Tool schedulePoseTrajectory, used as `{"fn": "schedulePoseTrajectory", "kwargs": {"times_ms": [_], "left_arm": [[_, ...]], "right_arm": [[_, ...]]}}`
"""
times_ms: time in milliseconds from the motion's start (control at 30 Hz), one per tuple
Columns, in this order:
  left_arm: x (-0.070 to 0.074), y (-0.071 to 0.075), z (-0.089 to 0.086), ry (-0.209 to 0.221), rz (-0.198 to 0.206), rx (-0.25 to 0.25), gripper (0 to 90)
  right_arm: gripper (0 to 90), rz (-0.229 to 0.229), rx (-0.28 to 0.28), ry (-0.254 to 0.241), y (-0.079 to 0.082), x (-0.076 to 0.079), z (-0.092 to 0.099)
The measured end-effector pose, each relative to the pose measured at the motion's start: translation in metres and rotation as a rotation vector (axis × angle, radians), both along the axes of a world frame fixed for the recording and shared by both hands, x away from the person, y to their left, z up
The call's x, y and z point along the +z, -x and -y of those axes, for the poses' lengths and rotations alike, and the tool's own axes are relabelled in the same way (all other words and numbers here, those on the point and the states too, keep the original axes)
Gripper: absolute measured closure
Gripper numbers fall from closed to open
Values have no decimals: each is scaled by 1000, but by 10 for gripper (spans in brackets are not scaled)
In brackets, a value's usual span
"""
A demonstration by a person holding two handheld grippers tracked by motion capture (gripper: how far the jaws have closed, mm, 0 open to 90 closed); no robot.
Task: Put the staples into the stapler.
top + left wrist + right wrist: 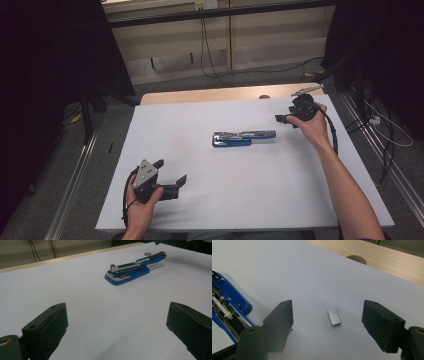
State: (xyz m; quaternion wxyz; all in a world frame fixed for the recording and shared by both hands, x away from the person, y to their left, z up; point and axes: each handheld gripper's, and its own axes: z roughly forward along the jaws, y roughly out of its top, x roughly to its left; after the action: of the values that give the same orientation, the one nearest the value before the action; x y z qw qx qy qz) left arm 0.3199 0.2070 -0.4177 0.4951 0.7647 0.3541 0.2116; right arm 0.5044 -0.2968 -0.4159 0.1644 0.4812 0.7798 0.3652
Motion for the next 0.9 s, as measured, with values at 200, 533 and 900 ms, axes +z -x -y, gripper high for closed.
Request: {"fn": "schedulePoseTrajectory", "kwargs": {"times_ms": [200, 533, 900], "left_arm": [[0, -1, 1, -8, -2, -5, 38], [0, -1, 0, -1, -2, -6, 38], [0, -1, 1, -3, -5, -9, 38]], "right_arm": [[342, -42, 20, 28, -10, -5, -3], [466, -93, 47, 87, -26, -8, -11], [576, -152, 55, 126, -33, -20, -7]]}}
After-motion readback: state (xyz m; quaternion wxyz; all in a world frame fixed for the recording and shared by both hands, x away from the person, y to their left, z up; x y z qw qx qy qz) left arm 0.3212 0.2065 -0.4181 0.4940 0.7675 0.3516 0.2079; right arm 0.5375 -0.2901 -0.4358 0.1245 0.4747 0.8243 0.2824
